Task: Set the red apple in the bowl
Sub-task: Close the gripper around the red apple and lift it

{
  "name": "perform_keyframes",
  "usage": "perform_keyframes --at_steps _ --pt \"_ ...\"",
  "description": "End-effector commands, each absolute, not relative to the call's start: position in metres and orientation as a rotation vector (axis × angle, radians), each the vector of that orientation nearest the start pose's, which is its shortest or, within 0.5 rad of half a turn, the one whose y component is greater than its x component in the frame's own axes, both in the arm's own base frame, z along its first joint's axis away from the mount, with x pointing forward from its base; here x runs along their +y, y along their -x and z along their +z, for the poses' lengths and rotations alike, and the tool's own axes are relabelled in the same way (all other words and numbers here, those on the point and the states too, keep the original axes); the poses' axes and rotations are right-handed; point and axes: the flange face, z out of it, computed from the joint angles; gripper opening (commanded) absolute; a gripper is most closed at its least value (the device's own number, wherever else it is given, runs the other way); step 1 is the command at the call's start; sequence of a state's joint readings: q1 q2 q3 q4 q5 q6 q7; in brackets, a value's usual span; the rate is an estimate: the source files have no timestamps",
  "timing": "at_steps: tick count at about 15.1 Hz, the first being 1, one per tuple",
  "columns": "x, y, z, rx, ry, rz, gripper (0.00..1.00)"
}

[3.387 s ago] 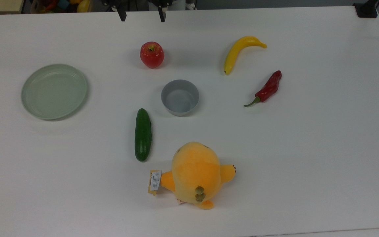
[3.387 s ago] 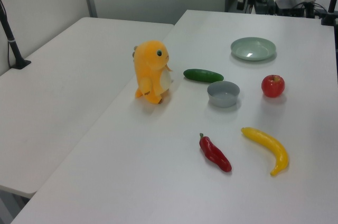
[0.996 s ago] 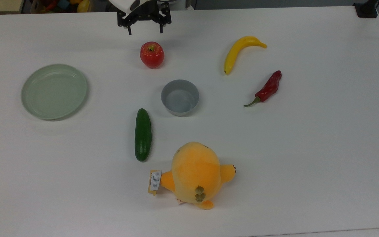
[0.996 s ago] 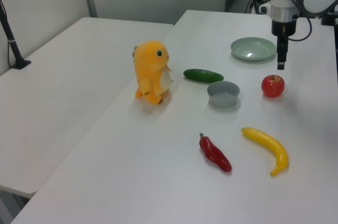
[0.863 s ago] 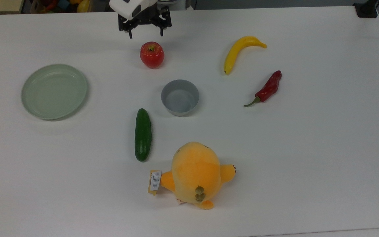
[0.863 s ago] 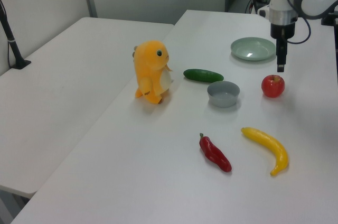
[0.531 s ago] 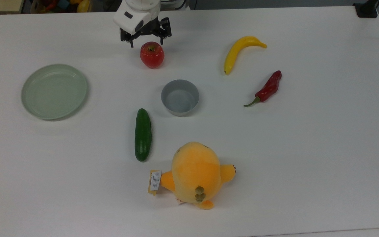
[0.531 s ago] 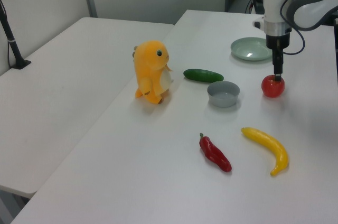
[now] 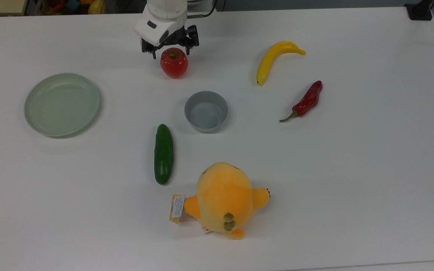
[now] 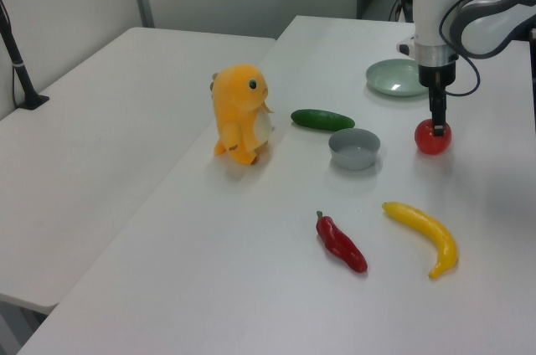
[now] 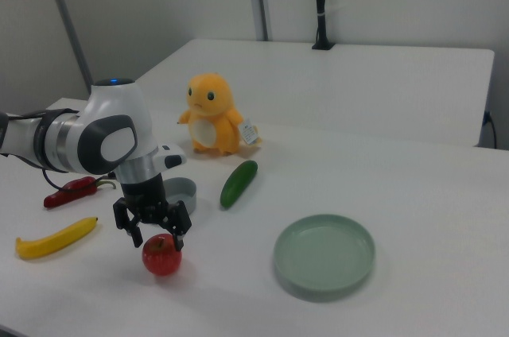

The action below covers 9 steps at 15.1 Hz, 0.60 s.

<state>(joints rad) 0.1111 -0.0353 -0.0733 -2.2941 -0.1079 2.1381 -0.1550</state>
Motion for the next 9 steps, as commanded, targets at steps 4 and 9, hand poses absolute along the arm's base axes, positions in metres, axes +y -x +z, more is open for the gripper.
perform_keyframes --at_steps 4,9 --pt "0.025 -0.499 0.335 -0.500 3.194 0.202 0.98" --pt "0.033 -0.499 0.331 -0.540 3.198 0.207 0.55"
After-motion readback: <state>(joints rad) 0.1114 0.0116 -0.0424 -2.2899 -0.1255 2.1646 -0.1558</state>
